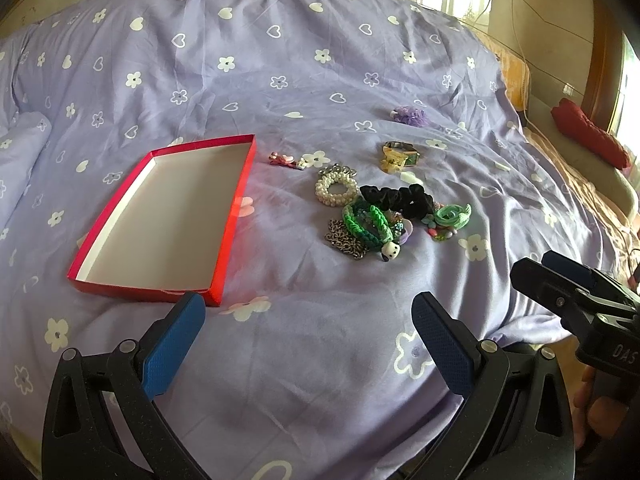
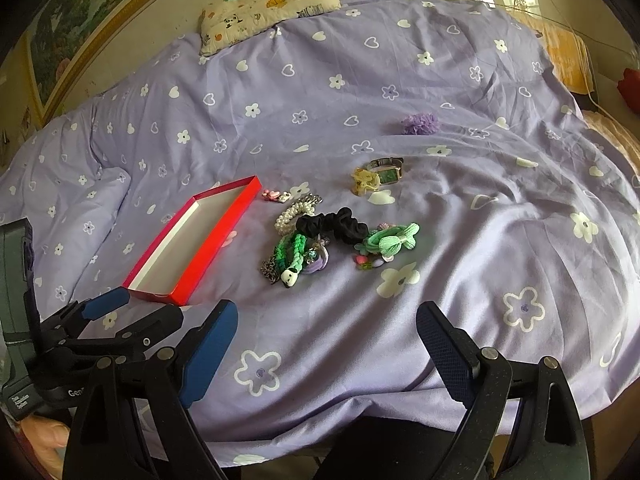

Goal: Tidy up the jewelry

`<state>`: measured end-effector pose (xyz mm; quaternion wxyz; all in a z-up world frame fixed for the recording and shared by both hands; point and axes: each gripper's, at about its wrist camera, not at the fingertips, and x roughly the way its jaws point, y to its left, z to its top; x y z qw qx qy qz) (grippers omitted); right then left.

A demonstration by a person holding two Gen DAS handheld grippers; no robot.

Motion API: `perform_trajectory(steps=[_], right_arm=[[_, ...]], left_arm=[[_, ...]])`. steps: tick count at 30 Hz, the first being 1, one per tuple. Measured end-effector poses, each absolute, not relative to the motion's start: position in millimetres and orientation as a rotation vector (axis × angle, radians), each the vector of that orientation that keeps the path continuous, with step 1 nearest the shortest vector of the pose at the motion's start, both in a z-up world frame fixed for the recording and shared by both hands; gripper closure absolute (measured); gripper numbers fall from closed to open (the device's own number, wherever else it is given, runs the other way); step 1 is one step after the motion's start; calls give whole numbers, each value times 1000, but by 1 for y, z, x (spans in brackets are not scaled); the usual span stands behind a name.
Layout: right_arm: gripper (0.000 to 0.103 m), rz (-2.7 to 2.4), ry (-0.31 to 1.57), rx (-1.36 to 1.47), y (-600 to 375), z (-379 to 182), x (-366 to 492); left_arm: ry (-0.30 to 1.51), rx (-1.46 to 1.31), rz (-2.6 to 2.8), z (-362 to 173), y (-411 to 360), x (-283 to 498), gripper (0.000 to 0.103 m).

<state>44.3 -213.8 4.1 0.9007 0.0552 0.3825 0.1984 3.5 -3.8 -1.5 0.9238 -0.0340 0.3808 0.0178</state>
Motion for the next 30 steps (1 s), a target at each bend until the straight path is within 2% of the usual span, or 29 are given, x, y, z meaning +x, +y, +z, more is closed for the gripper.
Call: perform_trajectory(steps=[18,24,30], right_arm=[[14,388,816,153,-231,-6,70],[24,377,829,164,-237,-13,95],[42,367,868,176,-242,-27,127]], left_arm=[[814,-102,-36,-6,-10,37,1],[813,-104,-56,-7,-12,59,6],[839,-103,-85,-17,-18,86,16]])
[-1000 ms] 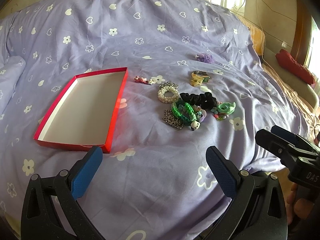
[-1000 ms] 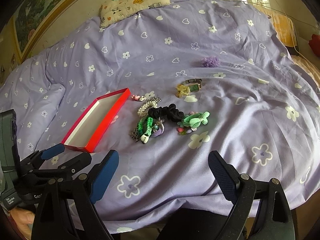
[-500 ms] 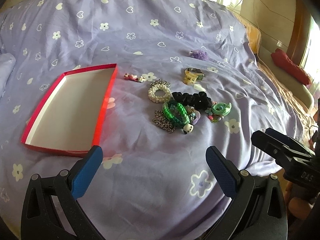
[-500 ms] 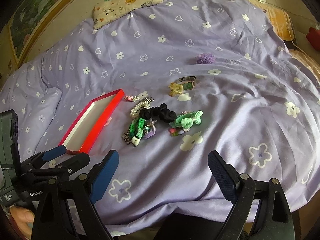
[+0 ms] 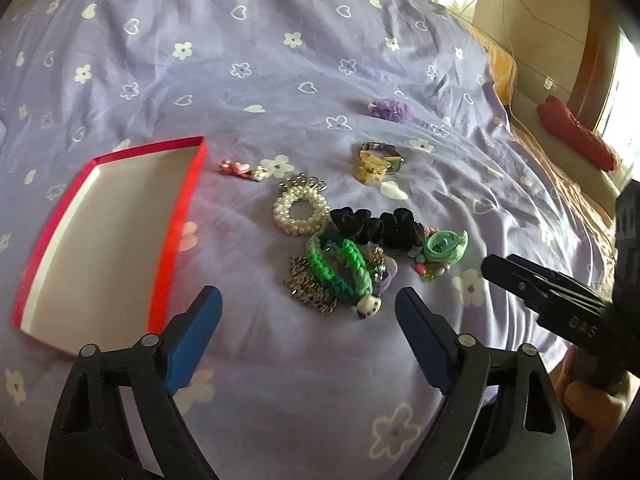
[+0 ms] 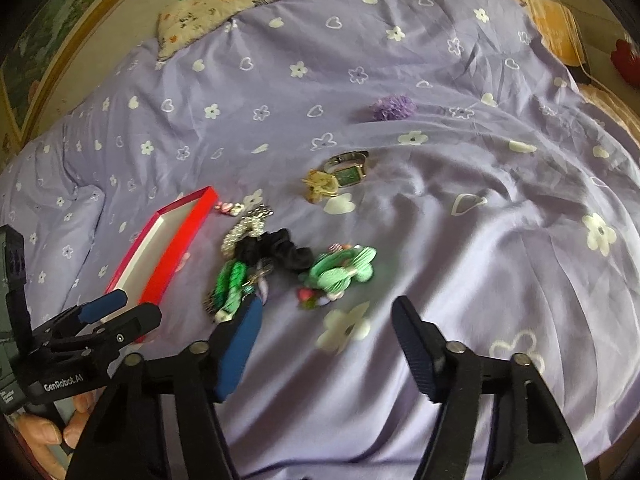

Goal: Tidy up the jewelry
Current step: 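Grasp the green braided bracelet with the left gripper while the right gripper grasps the mint-green hair tie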

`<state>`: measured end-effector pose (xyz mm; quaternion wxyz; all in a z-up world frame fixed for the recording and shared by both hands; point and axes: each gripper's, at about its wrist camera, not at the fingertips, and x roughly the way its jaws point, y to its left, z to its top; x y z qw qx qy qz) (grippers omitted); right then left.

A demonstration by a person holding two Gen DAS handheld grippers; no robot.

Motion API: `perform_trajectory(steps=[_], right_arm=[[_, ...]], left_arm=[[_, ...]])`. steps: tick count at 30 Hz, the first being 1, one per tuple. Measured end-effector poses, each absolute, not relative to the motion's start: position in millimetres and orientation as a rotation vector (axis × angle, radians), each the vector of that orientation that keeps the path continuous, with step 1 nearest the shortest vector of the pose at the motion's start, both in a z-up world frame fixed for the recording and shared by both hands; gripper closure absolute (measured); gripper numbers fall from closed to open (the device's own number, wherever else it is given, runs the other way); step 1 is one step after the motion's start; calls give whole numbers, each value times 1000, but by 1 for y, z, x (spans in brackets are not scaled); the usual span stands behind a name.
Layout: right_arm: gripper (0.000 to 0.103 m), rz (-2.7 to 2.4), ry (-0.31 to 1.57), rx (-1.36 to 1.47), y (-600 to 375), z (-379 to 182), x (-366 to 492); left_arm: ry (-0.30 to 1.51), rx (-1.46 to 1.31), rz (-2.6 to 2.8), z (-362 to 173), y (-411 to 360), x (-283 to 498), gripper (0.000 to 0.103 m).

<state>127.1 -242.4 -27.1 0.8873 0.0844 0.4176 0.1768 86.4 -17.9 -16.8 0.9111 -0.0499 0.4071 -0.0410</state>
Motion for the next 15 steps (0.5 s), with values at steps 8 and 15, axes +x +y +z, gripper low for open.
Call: perform_trajectory(steps=[8,15], right_arm=[[55,362,938,199,-241,-51,163],[66,356,962,218,-240,-61,174]], left_arm=[[902,-135,-131,-40,-30,124,25],[968,-166,-182,-61,-37,143,58]])
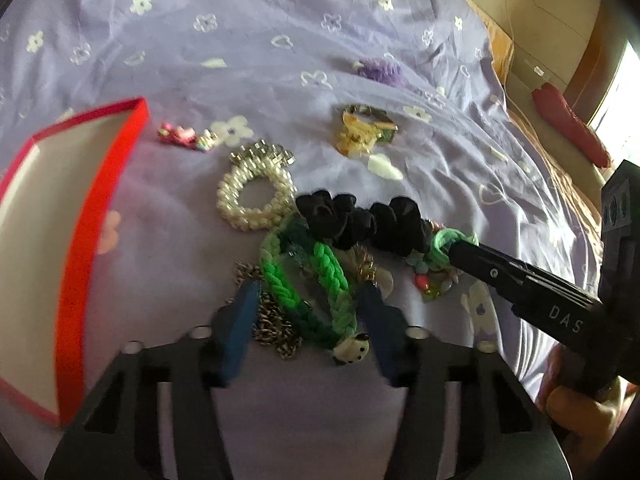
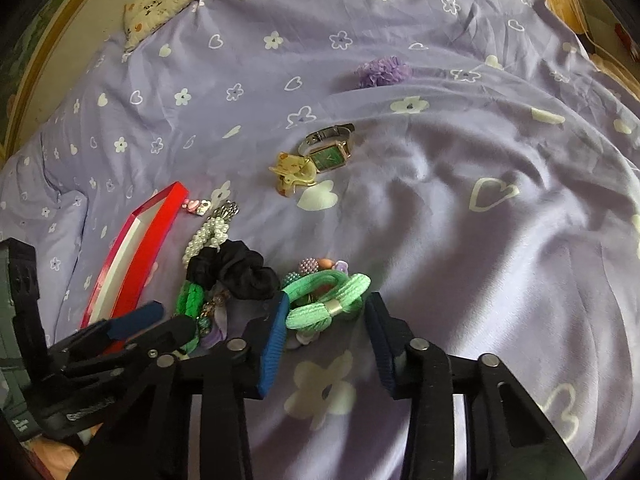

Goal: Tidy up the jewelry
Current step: 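Grasp the green braided bracelet with the left gripper while the right gripper grasps the mint-green hair tie, then lift and carry the green bracelet and mint hair tie over the red box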

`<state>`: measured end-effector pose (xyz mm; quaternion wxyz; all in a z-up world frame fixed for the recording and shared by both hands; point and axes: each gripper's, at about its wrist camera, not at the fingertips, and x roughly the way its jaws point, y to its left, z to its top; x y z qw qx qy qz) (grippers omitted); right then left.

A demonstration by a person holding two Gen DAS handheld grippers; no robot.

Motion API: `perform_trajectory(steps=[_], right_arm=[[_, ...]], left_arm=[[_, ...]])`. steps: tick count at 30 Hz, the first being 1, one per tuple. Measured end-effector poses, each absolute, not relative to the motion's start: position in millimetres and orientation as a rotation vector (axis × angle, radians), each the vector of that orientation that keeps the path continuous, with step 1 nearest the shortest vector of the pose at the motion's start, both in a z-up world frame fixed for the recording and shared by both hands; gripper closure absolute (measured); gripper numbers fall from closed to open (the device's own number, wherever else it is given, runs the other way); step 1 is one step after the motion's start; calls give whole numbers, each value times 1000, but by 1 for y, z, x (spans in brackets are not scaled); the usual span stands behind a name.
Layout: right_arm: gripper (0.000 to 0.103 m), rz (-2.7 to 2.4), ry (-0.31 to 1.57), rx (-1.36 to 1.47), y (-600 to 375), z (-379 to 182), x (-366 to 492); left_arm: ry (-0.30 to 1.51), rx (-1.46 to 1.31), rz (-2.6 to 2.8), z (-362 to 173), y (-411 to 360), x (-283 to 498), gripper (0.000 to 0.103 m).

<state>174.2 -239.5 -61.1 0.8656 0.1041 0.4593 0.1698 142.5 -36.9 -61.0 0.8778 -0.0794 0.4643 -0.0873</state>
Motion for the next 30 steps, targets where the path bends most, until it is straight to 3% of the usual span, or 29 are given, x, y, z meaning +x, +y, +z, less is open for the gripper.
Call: perform_trajectory(steps=[2,8,14,16,28,30], right_arm=[[68,353,962,216,-240,-61,174],[81,343,949,228,-242,-59,171],[90,348,914,246,-246,-47,159],[90,357,902,249,-245,-41,154],[91,406,871,236,-228,-23,134],[91,403,868,240,-229,-23,132]], left_arm=[[966,-172,-184,-62,-36,142,60],[955,-179,-207,-59,-34,139,82],[912,-177,-222,-43,-29,126,89],[896,-176,-226,-37,-27,119,103],[865,-200,-249,-21,-10,96,103],[882,-208,-258,-24,-12,102,92]])
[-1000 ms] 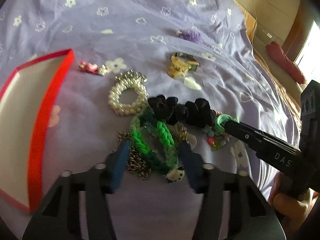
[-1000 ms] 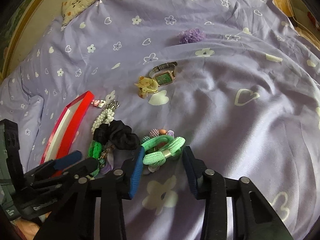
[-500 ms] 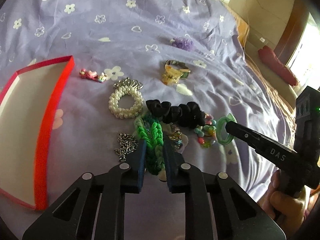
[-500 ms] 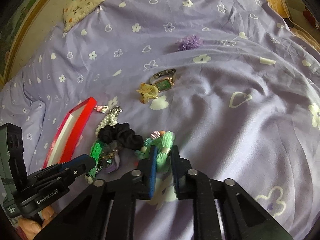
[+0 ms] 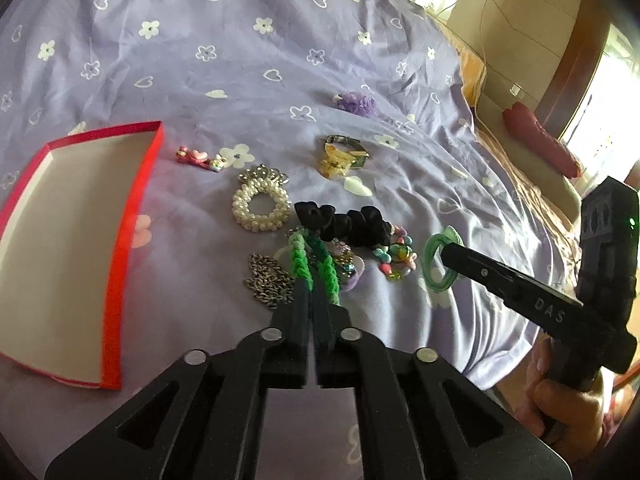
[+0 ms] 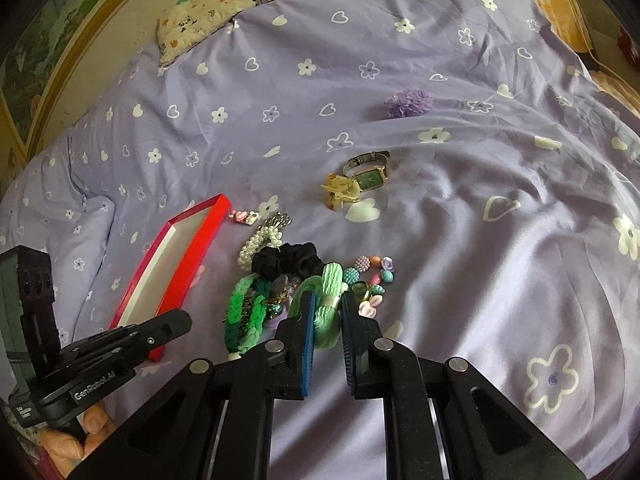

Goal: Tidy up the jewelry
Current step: 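Lift and carry the green bracelet and mint hair tie over the red box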

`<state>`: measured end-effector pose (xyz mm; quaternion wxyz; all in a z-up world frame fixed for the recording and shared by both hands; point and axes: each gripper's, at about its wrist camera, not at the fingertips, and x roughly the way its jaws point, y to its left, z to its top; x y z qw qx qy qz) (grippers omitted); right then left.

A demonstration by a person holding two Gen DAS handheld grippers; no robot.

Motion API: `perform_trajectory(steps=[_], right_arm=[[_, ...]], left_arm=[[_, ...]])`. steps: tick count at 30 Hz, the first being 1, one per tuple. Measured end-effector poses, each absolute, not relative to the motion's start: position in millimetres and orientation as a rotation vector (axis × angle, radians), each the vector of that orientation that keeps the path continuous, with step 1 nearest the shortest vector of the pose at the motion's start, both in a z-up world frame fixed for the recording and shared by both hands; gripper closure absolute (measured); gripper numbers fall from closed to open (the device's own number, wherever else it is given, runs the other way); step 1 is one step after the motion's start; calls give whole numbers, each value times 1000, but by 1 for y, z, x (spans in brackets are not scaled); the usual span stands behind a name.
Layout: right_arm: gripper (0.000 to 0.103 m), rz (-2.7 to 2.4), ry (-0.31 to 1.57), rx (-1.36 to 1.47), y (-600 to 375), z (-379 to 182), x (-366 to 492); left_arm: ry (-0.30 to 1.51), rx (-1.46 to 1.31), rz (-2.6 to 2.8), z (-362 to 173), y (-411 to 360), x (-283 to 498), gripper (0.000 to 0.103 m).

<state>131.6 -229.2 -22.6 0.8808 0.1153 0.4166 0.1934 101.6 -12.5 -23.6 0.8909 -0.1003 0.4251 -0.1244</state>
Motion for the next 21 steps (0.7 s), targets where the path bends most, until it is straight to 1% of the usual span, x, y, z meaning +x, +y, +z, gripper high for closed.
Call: perform_trajectory(steps=[1,2,3,4,8,9,10,11,12,13,14,15,21], right_arm=[[91,399,867,241,-230,-23,131],[91,396,866,243,-232,-23,129],[91,394,868,245,-234,-23,129],[91,390,870,247,-236,-24,129],[91,374,879,259,-243,-27,128],[91,373,881,263,-245,-28,128],[91,372,882,266,-246,-28,127],[91,371,883,267,-246,-28,127],[91,372,883,267,-246,-28,126],[91,373,882,268,-246,-29,126],[91,374,880,268,-245,-28,125],[91,378,880,268,-244,-28,125],[91,418,871,264,-229,-22,122]], left_arm=[[886,-206,-261,-25,-15,104,89],[889,-201,-260,-26,-17,105,81],[905,-194,-260,-29,-22,109,67],[918,-197,-270,-33,-26,111,62],[940,-157,-274,-43,-42,114,62],[952,-145,-273,-47,-46,115,63],[960,-133,-267,-51,-48,116,66],[965,-123,-261,-53,-49,116,78],[970,-113,-257,-55,-49,116,92],[970,-115,-255,-56,-46,116,96],[965,-121,-253,-55,-44,115,96],[957,-130,-255,-53,-40,113,103],[876,-144,-263,-30,-23,98,103]])
